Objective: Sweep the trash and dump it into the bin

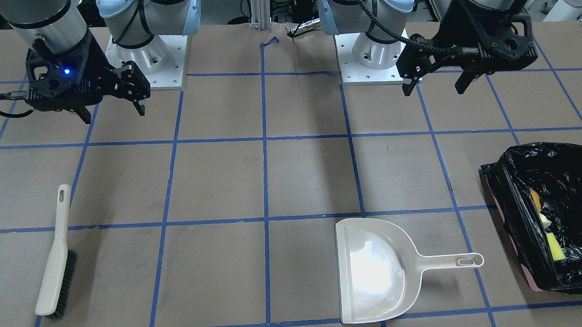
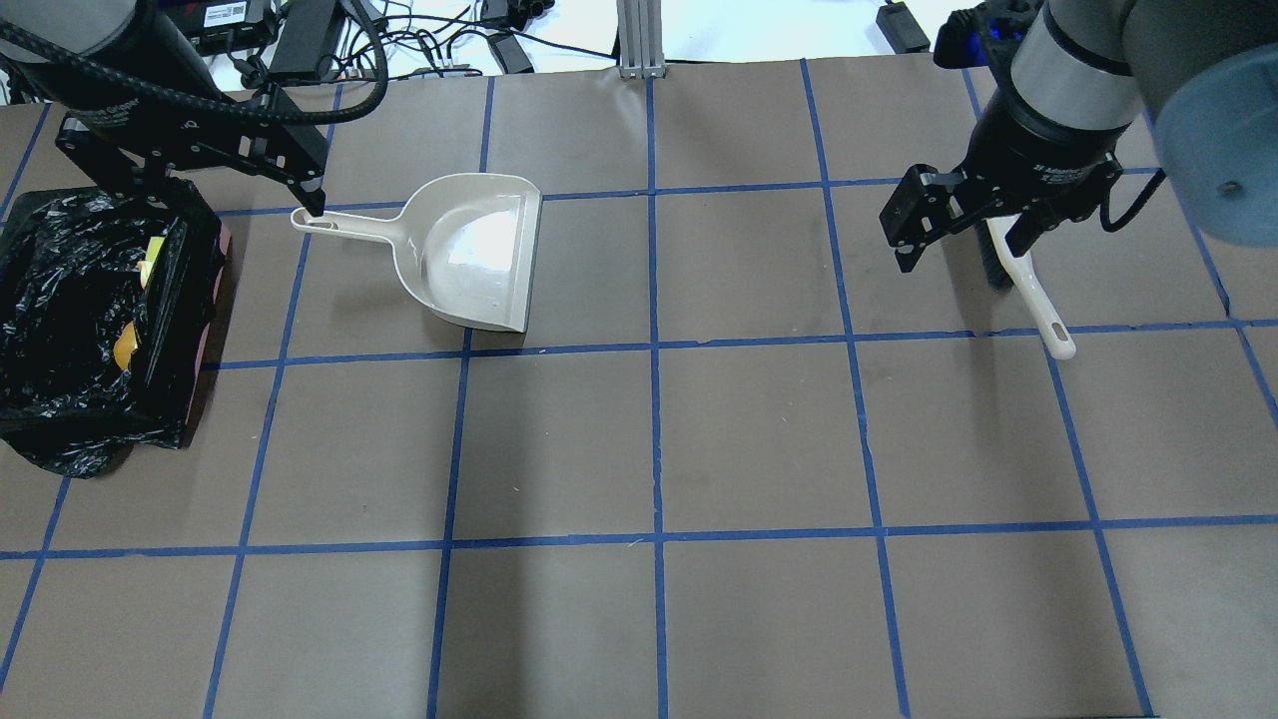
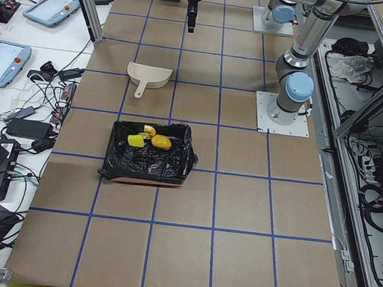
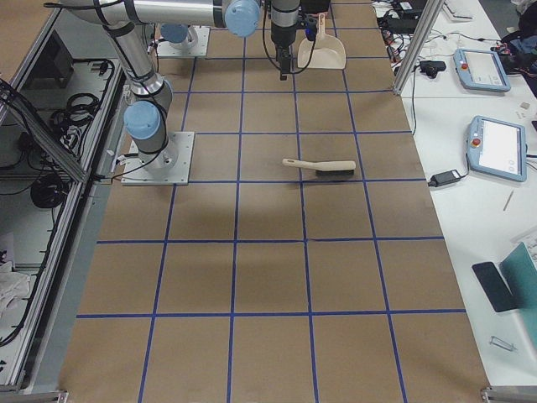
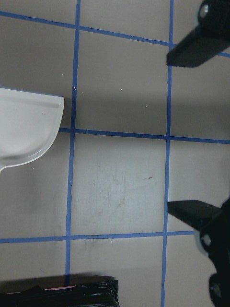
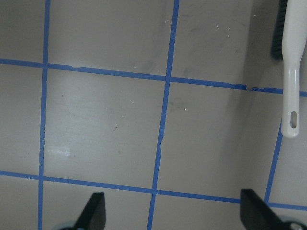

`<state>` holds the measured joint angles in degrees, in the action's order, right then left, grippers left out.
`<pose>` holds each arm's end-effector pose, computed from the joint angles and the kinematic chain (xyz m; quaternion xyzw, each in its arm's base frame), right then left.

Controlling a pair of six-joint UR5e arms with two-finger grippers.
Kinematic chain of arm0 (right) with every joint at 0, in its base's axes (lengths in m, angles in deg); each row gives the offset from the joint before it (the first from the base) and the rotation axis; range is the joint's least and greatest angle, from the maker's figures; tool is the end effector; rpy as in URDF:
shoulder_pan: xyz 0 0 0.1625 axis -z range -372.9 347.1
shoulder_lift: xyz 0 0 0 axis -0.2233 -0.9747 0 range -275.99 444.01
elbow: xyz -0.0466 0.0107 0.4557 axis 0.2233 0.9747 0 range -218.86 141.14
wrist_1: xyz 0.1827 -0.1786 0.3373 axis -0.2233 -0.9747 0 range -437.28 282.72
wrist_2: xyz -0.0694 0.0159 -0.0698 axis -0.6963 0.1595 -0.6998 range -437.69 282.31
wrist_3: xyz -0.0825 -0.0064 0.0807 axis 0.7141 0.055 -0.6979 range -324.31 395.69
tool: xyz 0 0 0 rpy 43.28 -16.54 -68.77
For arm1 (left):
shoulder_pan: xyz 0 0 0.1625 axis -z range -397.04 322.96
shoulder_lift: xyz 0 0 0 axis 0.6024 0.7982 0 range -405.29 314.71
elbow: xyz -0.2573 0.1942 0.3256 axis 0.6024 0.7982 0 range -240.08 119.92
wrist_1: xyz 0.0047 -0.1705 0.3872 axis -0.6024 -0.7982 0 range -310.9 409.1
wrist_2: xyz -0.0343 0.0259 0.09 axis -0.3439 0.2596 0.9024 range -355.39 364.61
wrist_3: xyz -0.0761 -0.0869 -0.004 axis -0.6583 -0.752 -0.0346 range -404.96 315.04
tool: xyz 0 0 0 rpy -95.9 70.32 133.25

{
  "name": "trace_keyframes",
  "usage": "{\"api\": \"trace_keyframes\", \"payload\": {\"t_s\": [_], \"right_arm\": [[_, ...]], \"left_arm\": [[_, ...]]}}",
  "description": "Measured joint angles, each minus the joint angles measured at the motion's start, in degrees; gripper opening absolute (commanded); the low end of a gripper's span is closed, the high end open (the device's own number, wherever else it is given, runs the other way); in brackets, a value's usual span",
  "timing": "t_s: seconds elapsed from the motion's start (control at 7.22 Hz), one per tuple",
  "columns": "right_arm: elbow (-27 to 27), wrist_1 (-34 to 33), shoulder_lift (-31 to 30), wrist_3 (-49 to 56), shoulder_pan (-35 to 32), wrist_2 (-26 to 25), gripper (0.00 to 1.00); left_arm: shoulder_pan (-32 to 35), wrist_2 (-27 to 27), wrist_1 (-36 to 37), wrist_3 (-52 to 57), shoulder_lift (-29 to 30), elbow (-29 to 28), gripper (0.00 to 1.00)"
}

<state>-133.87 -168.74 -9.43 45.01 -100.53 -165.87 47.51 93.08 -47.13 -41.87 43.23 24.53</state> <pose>0.1172 -0.4786 0.4931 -0.0605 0.9980 -0.0007 0.0159 -0.0894 -0.4986 0.5541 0.0205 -0.9997 0.0064 0.0129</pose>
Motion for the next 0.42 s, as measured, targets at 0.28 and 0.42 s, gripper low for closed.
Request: {"api": "trace_keyframes", "payload": {"t_s": [0.28,0.42], "right_arm": [[0.0,0.0,0.0,0.0,0.0,-0.1,1.0],[0.0,0.0,0.0,0.0,0.0,-0.1,1.0]], "left_arm": [[0.0,0.1,0.6,0.4,-0.1,0.5,1.0],[0.0,0.0,0.7,0.4,-0.1,0.5,1.0]]}}
